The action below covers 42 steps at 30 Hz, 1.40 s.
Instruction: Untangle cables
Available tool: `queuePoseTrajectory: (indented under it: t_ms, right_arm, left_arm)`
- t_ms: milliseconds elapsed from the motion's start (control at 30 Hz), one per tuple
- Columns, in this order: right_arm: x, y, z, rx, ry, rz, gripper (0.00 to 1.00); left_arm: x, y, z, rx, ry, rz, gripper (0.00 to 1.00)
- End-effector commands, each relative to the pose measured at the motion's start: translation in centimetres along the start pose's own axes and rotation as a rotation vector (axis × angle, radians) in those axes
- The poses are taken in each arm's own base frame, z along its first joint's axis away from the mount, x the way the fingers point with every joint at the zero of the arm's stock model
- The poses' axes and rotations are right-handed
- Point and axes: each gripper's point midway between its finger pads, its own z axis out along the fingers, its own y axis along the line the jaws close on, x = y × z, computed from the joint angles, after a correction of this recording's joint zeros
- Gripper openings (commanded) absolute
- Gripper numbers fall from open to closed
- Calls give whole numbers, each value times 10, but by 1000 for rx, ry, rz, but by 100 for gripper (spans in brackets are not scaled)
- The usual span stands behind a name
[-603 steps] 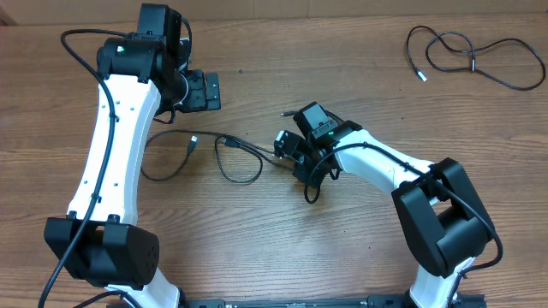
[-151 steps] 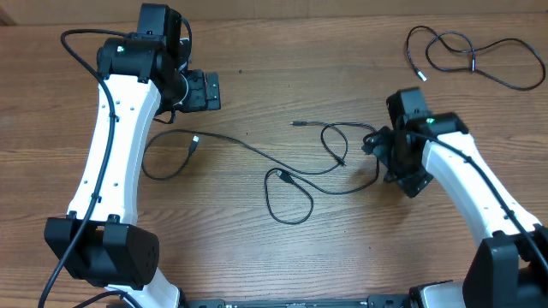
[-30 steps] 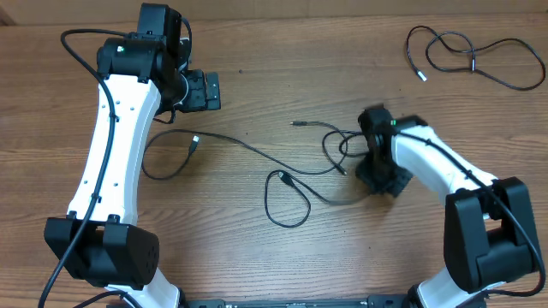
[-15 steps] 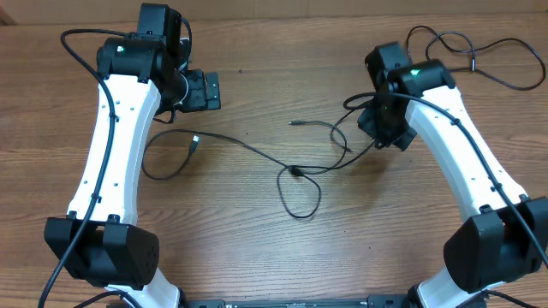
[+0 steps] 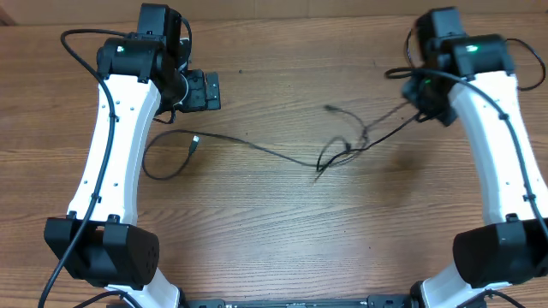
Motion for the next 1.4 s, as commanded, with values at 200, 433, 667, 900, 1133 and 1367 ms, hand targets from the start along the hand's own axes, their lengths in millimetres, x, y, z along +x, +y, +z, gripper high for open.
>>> queuePoseTrajectory:
  t_ms: [200,433,667,900,1133,1367]
  right_arm:
    - [-80,-75,2,51,-103,222,4]
    - [-104,-105,11,-13,-70,313,4]
    - [-95,-94,11,-83,-7,243,4]
    - [-70,-52,4,-211,76,123,4]
    - [-38,-1,-9,-283,98,-14,4]
    - [-14,38,-22,-366,110,-107,4]
  left_arm:
    - [0,-3,-2,12,-4,28,99]
    - [1,-3,-2,12,-4,28,100]
    - [0,-3,-2,12,-4,28,100]
    - [0,-3,-2,12,-4,28,100]
    - [0,-3,-2,12,-4,28,100]
    - [0,-3,-2,12,-4,28,100]
